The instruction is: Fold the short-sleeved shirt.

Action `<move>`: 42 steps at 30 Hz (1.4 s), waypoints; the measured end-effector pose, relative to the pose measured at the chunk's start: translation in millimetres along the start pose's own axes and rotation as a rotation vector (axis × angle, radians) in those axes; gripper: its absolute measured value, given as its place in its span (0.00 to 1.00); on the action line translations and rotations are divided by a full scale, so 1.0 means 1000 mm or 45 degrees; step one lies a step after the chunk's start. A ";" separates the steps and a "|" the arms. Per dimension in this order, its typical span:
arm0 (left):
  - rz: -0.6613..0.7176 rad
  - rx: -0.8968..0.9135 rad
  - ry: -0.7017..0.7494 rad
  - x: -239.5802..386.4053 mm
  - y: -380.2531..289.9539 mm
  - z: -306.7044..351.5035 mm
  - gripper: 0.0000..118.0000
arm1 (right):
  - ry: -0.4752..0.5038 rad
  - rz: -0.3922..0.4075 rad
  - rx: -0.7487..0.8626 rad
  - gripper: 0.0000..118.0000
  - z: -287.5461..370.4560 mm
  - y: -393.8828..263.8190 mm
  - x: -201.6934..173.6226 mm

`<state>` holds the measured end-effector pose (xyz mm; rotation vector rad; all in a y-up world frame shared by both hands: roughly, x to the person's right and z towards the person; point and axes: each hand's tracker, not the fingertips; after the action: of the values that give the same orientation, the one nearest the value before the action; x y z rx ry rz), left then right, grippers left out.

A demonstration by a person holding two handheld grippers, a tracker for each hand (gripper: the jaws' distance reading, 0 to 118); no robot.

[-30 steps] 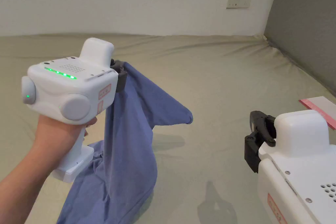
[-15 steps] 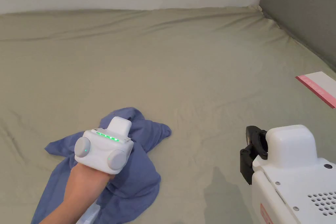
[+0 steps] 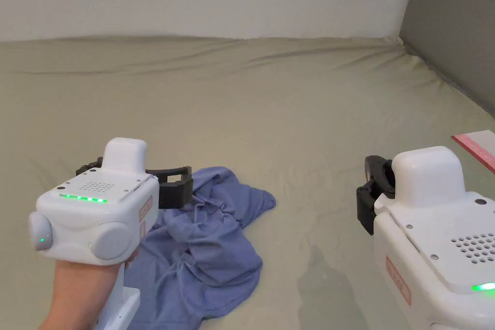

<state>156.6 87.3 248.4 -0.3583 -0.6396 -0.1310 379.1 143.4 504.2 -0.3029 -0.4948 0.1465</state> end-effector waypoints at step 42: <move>-0.002 -0.232 0.129 -0.022 -0.077 0.058 0.00 | 0.133 0.123 0.142 0.01 0.010 0.012 -0.079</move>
<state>88.8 37.5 300.1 -0.5235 -0.5290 -0.2086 304.3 140.9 473.6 -0.2244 -0.3670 0.2497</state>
